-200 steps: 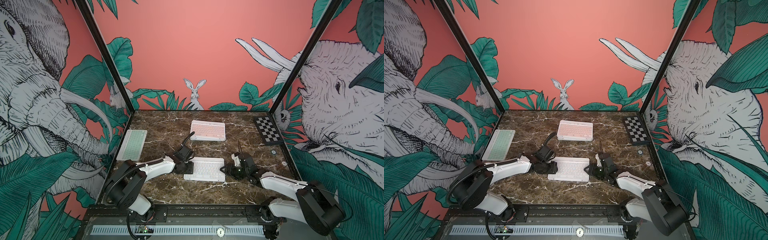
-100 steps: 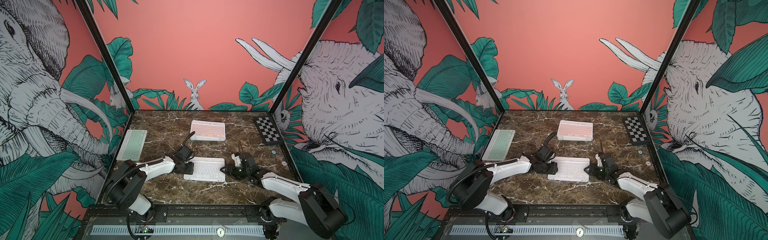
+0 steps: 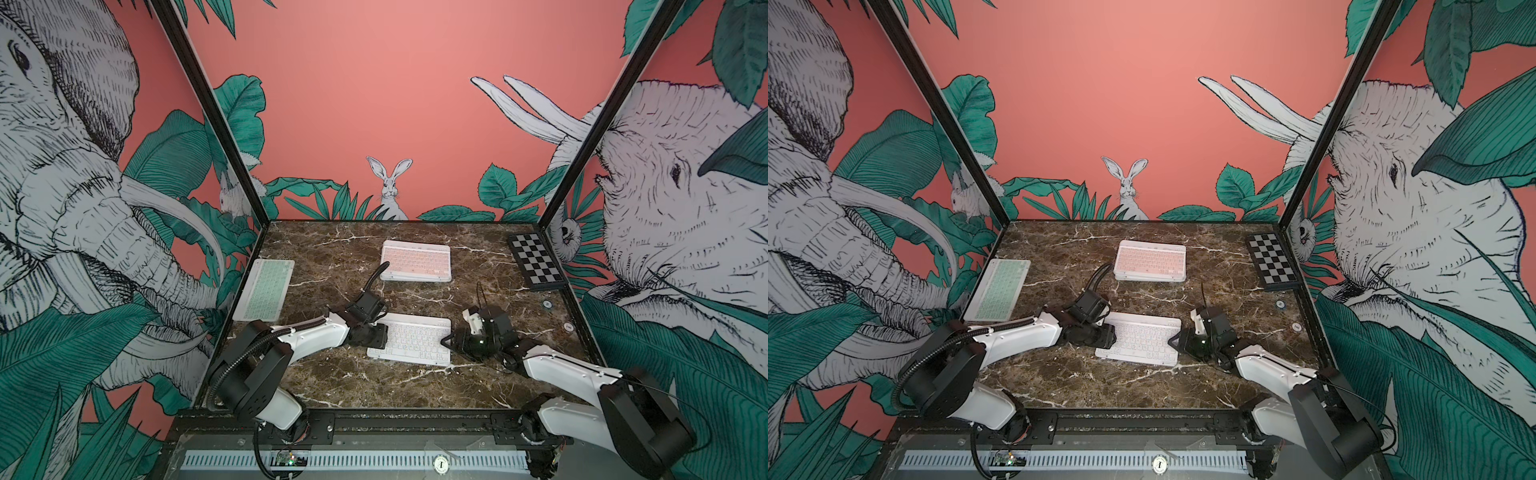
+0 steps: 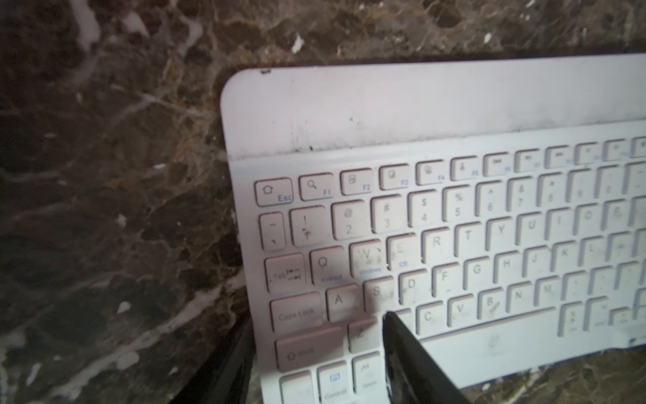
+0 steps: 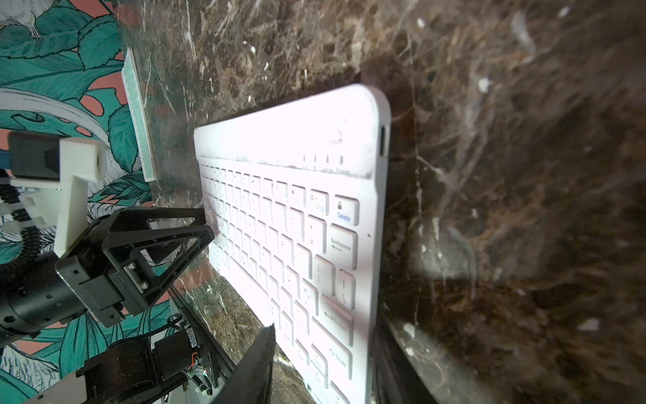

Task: Stack the numeric keypads
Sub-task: Pick up the numeric keypad from the center of the board.

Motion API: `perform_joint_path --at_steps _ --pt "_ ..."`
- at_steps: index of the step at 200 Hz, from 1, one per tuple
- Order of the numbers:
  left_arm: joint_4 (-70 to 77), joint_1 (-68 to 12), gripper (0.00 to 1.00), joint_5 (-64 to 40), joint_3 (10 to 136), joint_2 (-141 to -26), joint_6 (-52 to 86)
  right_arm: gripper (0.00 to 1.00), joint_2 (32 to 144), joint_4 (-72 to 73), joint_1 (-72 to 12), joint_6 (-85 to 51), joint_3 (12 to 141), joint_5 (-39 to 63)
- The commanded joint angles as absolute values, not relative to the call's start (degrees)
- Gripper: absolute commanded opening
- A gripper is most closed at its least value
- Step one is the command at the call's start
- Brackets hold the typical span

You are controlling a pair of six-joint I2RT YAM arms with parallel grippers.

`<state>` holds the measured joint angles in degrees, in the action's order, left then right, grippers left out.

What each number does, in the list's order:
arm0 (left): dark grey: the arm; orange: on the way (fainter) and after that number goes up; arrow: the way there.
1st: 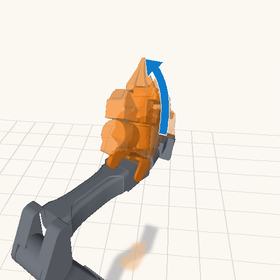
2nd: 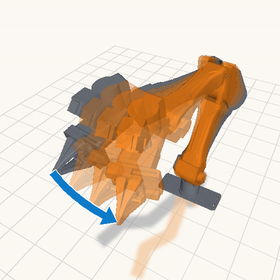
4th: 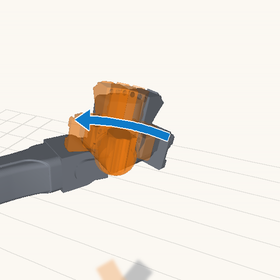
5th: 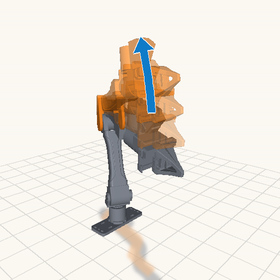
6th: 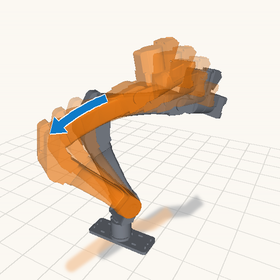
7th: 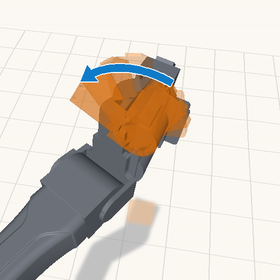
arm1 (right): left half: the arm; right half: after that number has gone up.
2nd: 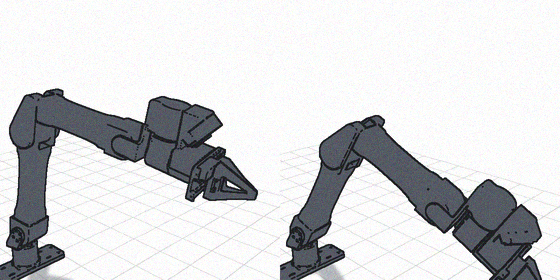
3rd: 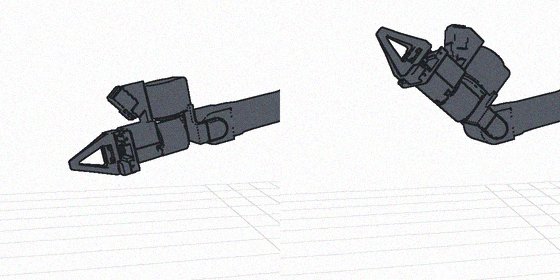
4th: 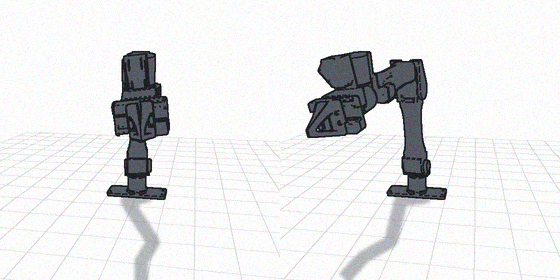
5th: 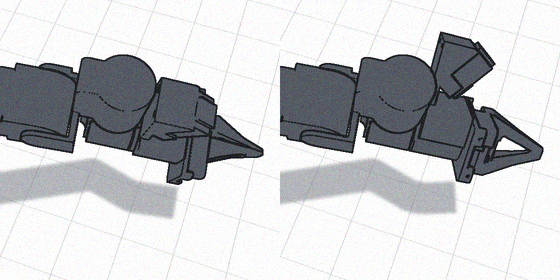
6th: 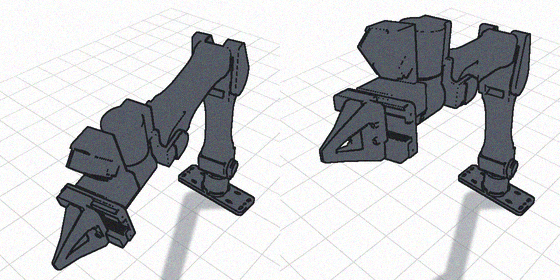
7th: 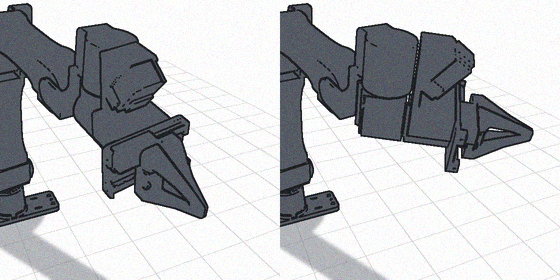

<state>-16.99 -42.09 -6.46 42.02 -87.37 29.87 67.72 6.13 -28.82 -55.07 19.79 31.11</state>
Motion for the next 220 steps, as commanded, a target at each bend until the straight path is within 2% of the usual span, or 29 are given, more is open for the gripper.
perform_joint_path --at_steps 1,103,137,179,220 --pt "-7.9 -44.6 0.6 -23.4 38.2 -92.2 29.0 0.43 65.6 19.2 -30.7 -55.3 21.3 45.0" --pt "-6.9 -44.7 0.6 -23.8 36.8 -91.3 29.7 0.44 61.1 20.3 -29.9 -57.4 20.2 43.8" --pt "-7.3 -44.6 0.6 -22.9 36.7 -91.5 29.8 0.43 59.8 14.3 -29.7 -54.8 20.6 42.3" --pt "-8.6 -44.6 0.6 -18.8 36.1 -90.8 31.0 0.35 57.0 4.1 -29.1 -51.5 21.8 39.4" --pt "-10.3 -44.6 0.59 -14.9 36.4 -90.7 31.3 0.35 54.3 -0.9 -27.8 -50.0 21.5 38.2"
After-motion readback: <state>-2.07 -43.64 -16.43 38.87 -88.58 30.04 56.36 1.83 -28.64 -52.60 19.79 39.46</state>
